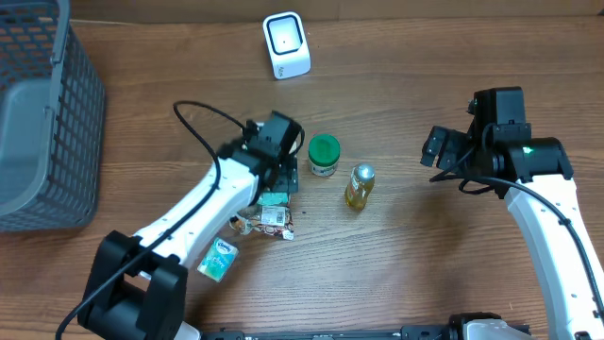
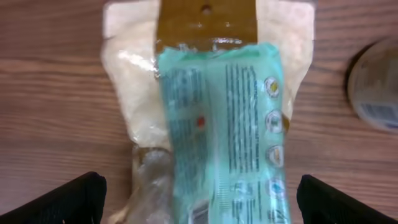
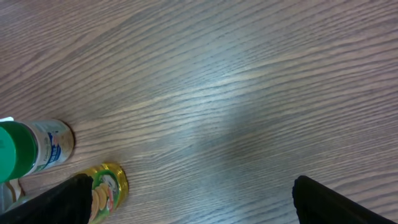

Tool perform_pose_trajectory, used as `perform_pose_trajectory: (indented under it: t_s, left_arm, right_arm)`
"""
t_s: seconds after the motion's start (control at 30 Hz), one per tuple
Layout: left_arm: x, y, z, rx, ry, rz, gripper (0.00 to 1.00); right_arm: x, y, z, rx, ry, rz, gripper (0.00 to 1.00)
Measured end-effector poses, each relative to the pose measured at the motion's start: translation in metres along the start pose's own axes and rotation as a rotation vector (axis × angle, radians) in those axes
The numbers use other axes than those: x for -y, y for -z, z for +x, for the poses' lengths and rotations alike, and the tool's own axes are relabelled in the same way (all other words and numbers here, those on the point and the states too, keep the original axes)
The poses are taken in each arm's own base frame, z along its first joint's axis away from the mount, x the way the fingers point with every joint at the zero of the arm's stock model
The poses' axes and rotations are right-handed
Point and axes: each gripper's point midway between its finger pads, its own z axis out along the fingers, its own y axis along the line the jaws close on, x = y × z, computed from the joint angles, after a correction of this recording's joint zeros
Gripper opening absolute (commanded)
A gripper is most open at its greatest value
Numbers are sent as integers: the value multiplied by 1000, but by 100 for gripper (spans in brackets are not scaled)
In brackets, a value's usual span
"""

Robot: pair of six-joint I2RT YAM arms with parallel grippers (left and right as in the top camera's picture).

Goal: Scan the item barcode
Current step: 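Lower the wipes pack onto the table left of the jar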

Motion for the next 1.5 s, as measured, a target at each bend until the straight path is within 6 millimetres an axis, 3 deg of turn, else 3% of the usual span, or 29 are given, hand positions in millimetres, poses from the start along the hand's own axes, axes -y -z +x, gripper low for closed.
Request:
perform_pose_trajectory:
  t_s: [0.23,0.47,0.63,0.73,1.03,1.13,1.2,1.3,1.5]
  left_arm:
    - [-28,67,-7,-22,27,-17,99]
    - [-57,135,17,31,-6,26,100]
    - [-70,157,48,-17,-145,50,77]
    - [-67,152,57,-59,-181,69,70]
    - [-62,86,121,-270,-220,45,69]
    - [-60,77,128,-288,-204,46,67]
    - [-60,76,128,-287,-184,47,72]
    - [-57,69,129,-280,-150,51,95]
    - [-55,41,142,-286,-76,51,100]
  right_arm:
    - [0,0,0,0,0,0,100]
    - [0,0,0,0,0,0,100]
    - [0,0,0,0,0,0,100]
    - [0,0,0,0,0,0,100]
    - [0,0,0,-1,0,-1,100]
    - [0,0,0,0,0,0,100]
    - [0,0,0,0,0,0,100]
    - [0,0,0,0,0,0,100]
    - [0,0,0,0,0,-1,100]
